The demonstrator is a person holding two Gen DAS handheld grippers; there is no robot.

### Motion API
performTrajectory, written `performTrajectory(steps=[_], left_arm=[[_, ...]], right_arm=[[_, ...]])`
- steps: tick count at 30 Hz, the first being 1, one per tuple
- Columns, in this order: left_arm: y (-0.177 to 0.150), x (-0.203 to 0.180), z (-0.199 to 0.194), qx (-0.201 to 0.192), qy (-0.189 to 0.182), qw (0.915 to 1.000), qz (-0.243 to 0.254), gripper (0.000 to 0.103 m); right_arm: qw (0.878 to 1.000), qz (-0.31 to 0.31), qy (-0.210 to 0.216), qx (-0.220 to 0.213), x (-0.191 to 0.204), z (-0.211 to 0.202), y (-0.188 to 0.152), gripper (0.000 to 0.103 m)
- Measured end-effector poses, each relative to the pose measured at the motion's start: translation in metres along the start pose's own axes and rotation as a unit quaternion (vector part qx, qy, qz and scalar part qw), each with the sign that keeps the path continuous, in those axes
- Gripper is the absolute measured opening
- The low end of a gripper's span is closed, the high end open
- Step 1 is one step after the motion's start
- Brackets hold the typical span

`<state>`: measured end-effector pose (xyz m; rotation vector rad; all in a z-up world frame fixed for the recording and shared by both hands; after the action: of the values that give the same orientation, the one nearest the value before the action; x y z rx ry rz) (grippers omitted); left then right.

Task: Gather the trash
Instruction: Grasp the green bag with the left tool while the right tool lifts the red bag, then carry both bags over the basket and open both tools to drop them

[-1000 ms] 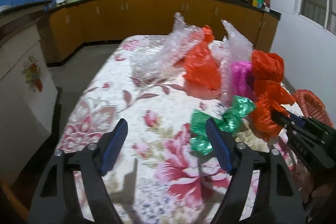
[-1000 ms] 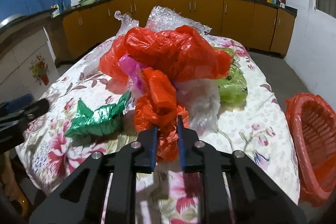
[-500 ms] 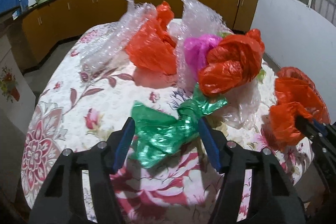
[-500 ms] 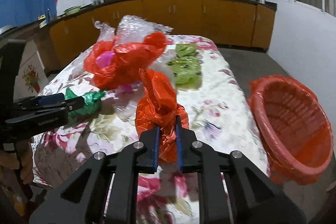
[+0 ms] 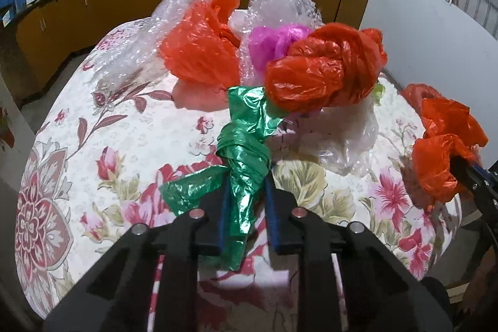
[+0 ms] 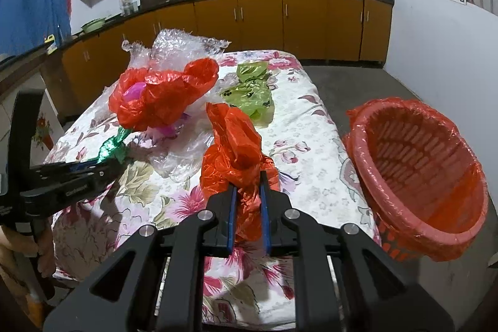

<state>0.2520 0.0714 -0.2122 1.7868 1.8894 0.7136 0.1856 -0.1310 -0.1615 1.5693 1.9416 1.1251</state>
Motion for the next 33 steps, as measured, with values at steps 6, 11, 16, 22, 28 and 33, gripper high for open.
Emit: performTrajectory(steps=[6, 11, 16, 22, 28, 33], left_arm=[[-0.004, 0.022, -0.017, -0.007, 0.011, 0.9997, -0.018, 0.021], [0.009, 0.032, -0.042, -0.027, 0.009, 0.9989, -0.039, 0.021], [0.028, 0.007, -0.072, -0.058, -0.023, 0.9977, -0.028, 0.021], [0.039, -0.048, -0.093, -0.08, -0.065, 0.9947, 0.006, 0.021], [0.035, -0.083, -0.088, -0.118, -0.074, 0.9901, 0.018, 0.021], [0.032, -0.08, -0.074, -0.086, -0.082, 0.9925, -0.028, 0.021]], right_arm=[[1.0, 0.006, -0.002, -0.014, -0.007, -0.014, 0.006, 0.014], [0.999, 0.015, -0.006, -0.027, -0.013, -0.027, 0.011, 0.014], [0.999, 0.025, -0.016, -0.043, -0.025, -0.043, 0.015, 0.014], [0.996, 0.047, -0.037, -0.059, -0.05, -0.06, 0.015, 0.014], [0.994, 0.068, -0.06, -0.063, -0.074, -0.07, 0.01, 0.014], [0.993, 0.063, -0.08, -0.065, -0.084, -0.079, 0.003, 0.014]])
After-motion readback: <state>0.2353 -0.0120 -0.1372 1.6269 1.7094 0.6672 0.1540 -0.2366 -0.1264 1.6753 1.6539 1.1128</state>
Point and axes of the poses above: each gripper's, at about its wrist camera, not at the fingertips, and z roughly the way its jaws point, x to its left, y to its top, the point moved 9 cm from there along z, roughly the way its jaws point, and after that the axes turned 10 degrees about y, right-handed, at the moved point
